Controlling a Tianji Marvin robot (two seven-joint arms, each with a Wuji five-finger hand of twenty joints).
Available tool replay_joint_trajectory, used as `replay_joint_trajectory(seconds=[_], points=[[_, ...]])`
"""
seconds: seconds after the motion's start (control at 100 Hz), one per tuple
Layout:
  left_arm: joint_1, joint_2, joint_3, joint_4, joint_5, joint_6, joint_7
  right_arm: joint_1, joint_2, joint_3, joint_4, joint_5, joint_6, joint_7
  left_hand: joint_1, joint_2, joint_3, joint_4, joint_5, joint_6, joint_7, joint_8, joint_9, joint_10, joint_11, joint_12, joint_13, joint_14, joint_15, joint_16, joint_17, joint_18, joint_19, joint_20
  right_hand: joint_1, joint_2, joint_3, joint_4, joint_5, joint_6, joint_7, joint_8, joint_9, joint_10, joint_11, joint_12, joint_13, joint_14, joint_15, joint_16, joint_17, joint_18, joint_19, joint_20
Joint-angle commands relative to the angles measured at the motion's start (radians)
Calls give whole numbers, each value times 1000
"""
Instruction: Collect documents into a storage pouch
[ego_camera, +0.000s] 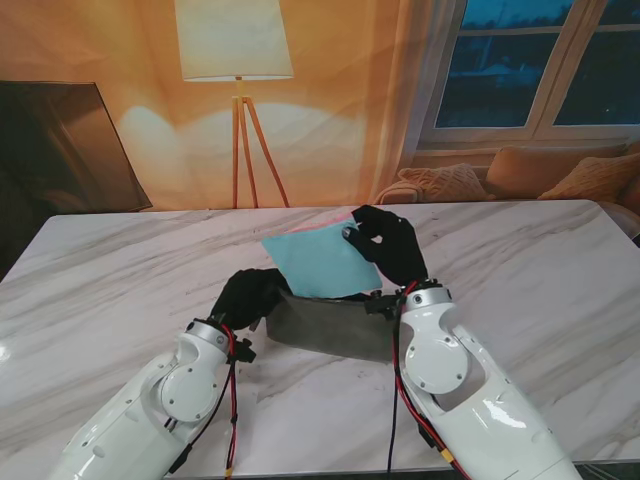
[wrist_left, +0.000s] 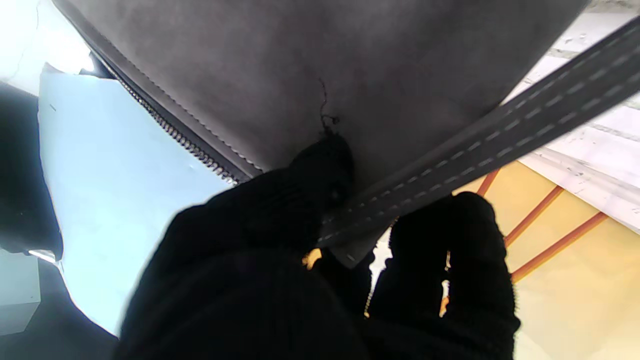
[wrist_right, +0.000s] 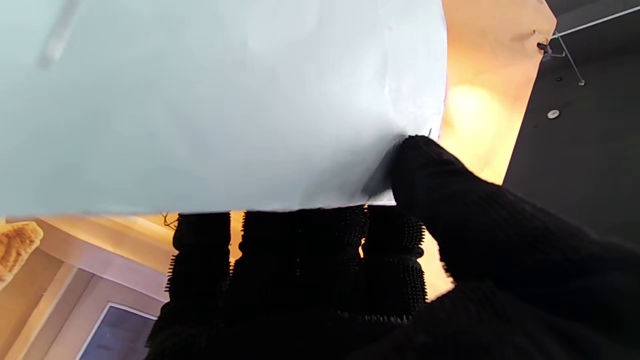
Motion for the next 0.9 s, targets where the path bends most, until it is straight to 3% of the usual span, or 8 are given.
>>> replay_joint_trajectory(seconds=[0.0, 0.22, 0.42, 0.78, 0.89], points=[[4, -7, -3, -14, -1, 2, -9, -8, -11, -4, 8, 25, 14, 10, 43, 30, 5, -10, 58, 0, 65, 35, 18, -28, 8, -5, -10, 6, 16, 7, -38, -52, -17, -22, 53, 67, 8, 28, 94, -180, 92, 63, -29, -41, -17, 5, -25, -64, -18, -3, -23, -44, -24, -16], [13, -5, -9, -21, 4, 10, -10, -12, -15, -5, 37, 64, 15, 17, 45, 31, 6, -10, 59, -2, 74, 47, 18, -30, 9, -5, -11, 6, 13, 5, -43, -52, -21, -24, 68, 22, 55, 26, 114, -187, 98, 57, -30, -53, -62, -6, -32, -67, -58, -1, -38, -42, -58, -18], [20, -8, -15, -28, -1, 18, 0, -32, -12, 8, 48, 54, -4, 12, 35, 35, -1, -13, 56, -4, 70, 49, 20, -28, 12, -4, -14, 5, 18, 7, -43, -51, -20, -23, 79, -20, 85, 19, 123, -190, 102, 56, -25, -60, -91, -16, -30, -71, -81, -2, -39, -35, -67, -16], [26, -9, -21, -34, 8, 27, 17, -69, -11, 32, 43, 58, 10, 5, 34, 34, 1, -14, 58, -3, 72, 47, 20, -30, 16, -3, -14, 5, 22, 5, -44, -52, -20, -23, 87, -67, 128, 9, 99, -159, 114, 45, -28, -34, -105, -12, -34, -46, -82, 4, -41, -34, -60, -6], [27, -10, -22, -34, 10, 26, 21, -71, -10, 34, 56, 43, 1, -3, 33, 33, 2, -14, 57, -4, 72, 48, 20, -30, 16, -3, -13, 5, 23, 5, -43, -51, -20, -23, 88, -83, 136, 8, 108, -173, 128, 47, -22, -48, -106, -13, -28, -54, -82, 2, -33, -32, -56, -3]])
